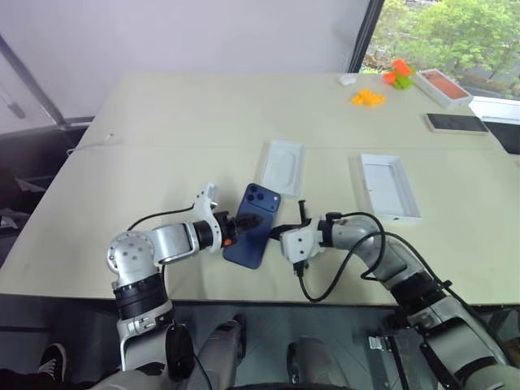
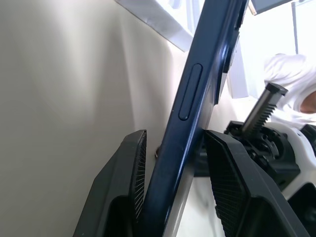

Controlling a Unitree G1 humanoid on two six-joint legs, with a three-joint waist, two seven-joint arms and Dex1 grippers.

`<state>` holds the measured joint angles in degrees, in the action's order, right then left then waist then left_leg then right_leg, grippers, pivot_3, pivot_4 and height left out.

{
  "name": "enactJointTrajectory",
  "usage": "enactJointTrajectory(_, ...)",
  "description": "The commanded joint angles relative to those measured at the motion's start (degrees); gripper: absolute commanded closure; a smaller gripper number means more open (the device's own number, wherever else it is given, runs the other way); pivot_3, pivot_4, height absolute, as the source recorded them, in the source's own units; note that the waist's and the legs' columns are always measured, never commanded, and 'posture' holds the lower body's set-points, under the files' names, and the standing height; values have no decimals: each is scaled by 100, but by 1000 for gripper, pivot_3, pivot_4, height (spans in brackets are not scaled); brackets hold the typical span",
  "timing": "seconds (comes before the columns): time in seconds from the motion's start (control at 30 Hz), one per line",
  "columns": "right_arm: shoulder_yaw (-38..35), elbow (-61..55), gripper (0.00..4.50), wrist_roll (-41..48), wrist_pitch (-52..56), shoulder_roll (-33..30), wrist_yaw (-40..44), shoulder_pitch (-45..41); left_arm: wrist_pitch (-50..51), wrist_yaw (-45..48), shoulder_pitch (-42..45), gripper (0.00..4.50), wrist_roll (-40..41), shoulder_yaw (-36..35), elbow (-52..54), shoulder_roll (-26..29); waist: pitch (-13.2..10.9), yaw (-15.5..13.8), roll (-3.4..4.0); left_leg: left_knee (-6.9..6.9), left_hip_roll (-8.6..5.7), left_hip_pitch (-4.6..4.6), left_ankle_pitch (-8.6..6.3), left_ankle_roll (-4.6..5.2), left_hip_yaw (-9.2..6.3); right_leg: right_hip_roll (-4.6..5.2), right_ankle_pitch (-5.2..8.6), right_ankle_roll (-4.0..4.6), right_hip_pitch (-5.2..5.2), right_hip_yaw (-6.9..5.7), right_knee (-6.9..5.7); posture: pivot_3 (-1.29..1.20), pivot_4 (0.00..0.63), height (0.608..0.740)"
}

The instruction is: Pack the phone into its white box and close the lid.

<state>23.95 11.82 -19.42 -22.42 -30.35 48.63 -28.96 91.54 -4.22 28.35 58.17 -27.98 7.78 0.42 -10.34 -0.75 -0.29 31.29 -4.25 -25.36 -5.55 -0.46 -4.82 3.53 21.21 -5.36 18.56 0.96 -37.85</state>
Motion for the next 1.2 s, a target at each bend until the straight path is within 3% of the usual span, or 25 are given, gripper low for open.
enactJointTrajectory(0.03, -132, -47, 4500, 151, -30, 32, -78, -127, 96, -377, -122, 3130, -269, -136, -116, -131, 0, -3, -1, -2, 0, 0, 0, 0, -1, 0, 0, 0, 0, -1, 2, 0, 150, 740)
enactJointTrajectory(0.27, -149, 4, 4500, 192, 93, 68, -124, -179, 18, -552, -80, 3131, -438, -395, -38, -320, -3, -2, -5, -7, 0, -2, 0, 0, 0, 0, -1, -2, 0, -2, 12, 0, 150, 740)
enactJointTrajectory(0.47, -168, -89, 4500, 272, 228, 75, -130, -160, -187, -826, 26, 3131, -418, -1024, -171, -629, -6, 5, -9, -6, 0, -2, 0, 0, 0, 0, -1, -2, -1, -2, 13, 0, 150, 740)
enactJointTrajectory(0.73, -111, -155, 4500, 297, 226, 32, -124, -105, -539, -1209, 251, 3166, 160, -1970, -231, -1082, -23, 8, -39, -7, 0, -5, 0, 0, -1, -1, -2, -3, 3, -4, 13, 0, 150, 740)
enactJointTrajectory(0.9, -100, -180, 4500, 301, 219, 14, -124, -70, -539, -1486, 280, 3239, 702, -1981, -15, -1014, -34, 21, -58, -11, 2, -8, 0, -1, -1, -2, -9, -18, 9, -5, 13, 0, 150, 740)
enactJointTrajectory(0.97, -90, -167, 4500, 290, 218, 22, -134, -74, -572, -1718, 294, 3387, 949, -1950, 24, -1000, -37, 15, -61, -12, 2, -10, 0, -1, -1, -2, -10, -20, 10, -5, 13, 0, 150, 740)
enactJointTrajectory(1.03, -83, -171, 4500, 291, 216, 33, -136, -74, -668, -1902, 295, 4299, 1165, -1925, 42, -977, -45, 7, -71, -13, 2, -17, 0, -1, -1, -2, -12, -24, 16, -5, 13, 0, 150, 740)
enactJointTrajectory(1.07, -85, -173, 4500, 293, 222, 44, -143, -80, -794, -2028, 301, 4471, 1360, -1951, 7, -979, -48, 5, -77, -14, 2, -23, 0, -1, -1, -2, -13, -25, 21, -5, 13, 0, 150, 740)
enactJointTrajectory(1.2, -101, -160, 4500, 297, 209, 42, -164, -93, -952, -2321, 151, 4471, 1690, -1728, -92, -742, -51, 3, -81, -15, 2, -51, 1, -2, 0, -3, -18, -37, 50, -6, 11, 0, 150, 740)
